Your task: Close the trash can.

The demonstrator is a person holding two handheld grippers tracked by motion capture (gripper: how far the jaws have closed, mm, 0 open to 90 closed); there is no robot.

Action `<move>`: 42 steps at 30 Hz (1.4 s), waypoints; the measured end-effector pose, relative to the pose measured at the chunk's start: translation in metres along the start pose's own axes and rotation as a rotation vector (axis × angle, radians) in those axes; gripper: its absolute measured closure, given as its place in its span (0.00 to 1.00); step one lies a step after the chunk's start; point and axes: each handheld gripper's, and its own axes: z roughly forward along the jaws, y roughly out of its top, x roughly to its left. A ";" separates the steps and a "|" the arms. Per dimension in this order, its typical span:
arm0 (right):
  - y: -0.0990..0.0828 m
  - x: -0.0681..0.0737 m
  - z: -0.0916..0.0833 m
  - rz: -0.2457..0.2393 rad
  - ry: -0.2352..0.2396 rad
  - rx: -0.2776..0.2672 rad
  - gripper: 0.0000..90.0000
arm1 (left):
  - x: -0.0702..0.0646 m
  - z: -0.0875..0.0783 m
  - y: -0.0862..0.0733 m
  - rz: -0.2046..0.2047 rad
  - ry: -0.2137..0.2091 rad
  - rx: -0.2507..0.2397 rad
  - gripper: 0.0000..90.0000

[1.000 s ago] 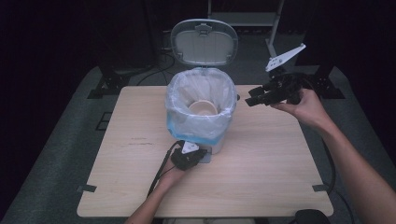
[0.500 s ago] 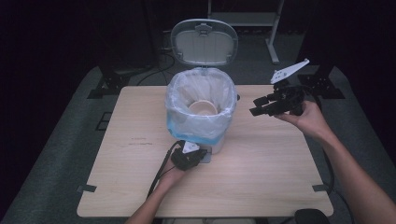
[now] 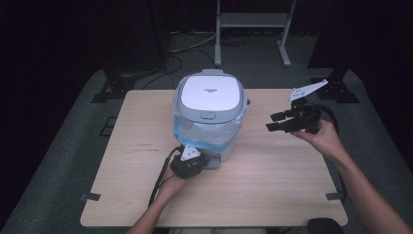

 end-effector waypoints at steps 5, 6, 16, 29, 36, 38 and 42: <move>-0.011 -0.001 0.001 0.009 -0.010 -0.002 0.52 | 0.007 -0.013 0.001 0.039 0.001 -0.016 0.82; -0.013 -0.001 0.001 0.012 -0.011 -0.004 0.52 | 0.007 -0.016 0.002 0.035 0.000 -0.019 0.82; -0.035 -0.006 0.006 0.047 -0.015 -0.012 0.51 | 0.017 -0.035 0.000 0.037 0.000 -0.021 0.81; -0.062 -0.009 0.016 0.089 -0.008 -0.008 0.50 | 0.031 -0.054 -0.010 0.009 0.036 -0.016 0.79; -0.072 -0.009 0.019 0.097 -0.016 -0.006 0.49 | 0.038 -0.062 -0.014 -0.014 0.055 -0.034 0.76; -0.075 -0.010 0.019 0.104 -0.017 -0.011 0.49 | 0.040 -0.065 -0.015 -0.020 0.061 -0.039 0.75; -0.081 -0.009 0.020 0.109 -0.024 -0.020 0.49 | 0.045 -0.070 -0.019 -0.035 0.081 -0.047 0.71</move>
